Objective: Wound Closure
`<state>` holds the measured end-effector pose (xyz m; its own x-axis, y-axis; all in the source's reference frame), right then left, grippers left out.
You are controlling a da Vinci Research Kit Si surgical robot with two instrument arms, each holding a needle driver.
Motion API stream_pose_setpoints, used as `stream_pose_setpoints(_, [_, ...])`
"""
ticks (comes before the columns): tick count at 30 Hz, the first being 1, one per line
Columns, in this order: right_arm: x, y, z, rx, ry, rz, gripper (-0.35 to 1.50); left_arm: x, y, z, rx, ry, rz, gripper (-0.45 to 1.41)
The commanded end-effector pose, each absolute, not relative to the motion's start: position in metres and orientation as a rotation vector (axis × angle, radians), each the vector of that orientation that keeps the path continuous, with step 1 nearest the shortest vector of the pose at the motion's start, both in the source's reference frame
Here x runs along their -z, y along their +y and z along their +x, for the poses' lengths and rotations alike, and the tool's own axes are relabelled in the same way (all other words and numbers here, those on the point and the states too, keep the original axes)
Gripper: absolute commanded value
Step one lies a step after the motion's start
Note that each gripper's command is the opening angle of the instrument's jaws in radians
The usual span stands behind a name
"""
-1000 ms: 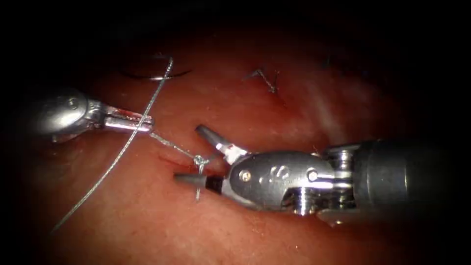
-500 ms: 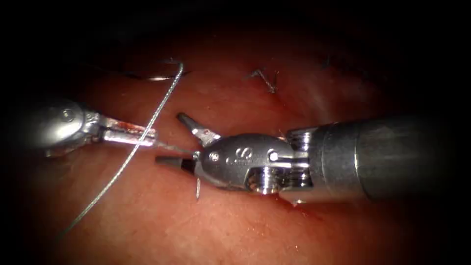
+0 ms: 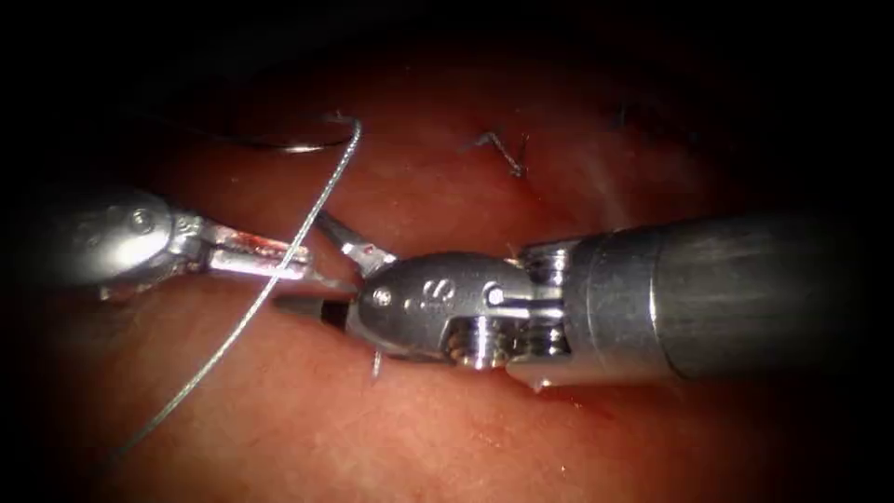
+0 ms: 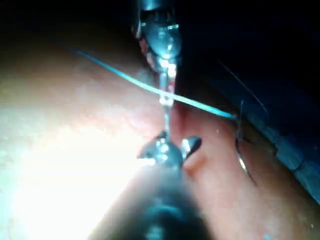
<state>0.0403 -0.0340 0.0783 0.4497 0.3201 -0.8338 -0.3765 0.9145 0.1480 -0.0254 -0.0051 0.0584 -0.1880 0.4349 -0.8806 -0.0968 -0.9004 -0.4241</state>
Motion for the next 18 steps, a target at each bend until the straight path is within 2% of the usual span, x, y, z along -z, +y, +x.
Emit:
stream_pose_setpoints(1, [-0.0784,-0.0341,0.0413,-0.427,1.024,-0.059,1.43,-0.0591,-0.0051,-0.0258,-2.148,-0.39,-1.739,-0.45])
stream_pose_setpoints(15, [-0.0783,-0.034,0.0419,-0.413,1.033,-0.057,1.33,-0.0591,-0.0052,-0.0261,-2.148,-0.391,-1.741,-0.45])
stream_pose_setpoints(16, [-0.0782,-0.0341,0.0418,-0.411,1.032,-0.055,1.25,-0.0591,-0.0052,-0.0261,-2.148,-0.391,-1.741,-0.45])
stream_pose_setpoints(17, [-0.0782,-0.0342,0.0418,-0.4,1.037,-0.039,1.03,-0.0591,-0.0053,-0.026,-2.148,-0.391,-1.741,-0.45])
stream_pose_setpoints(18, [-0.0782,-0.0343,0.0417,-0.381,1.05,-0.01,0.56,-0.0591,-0.0053,-0.026,-2.148,-0.392,-1.741,-0.45])
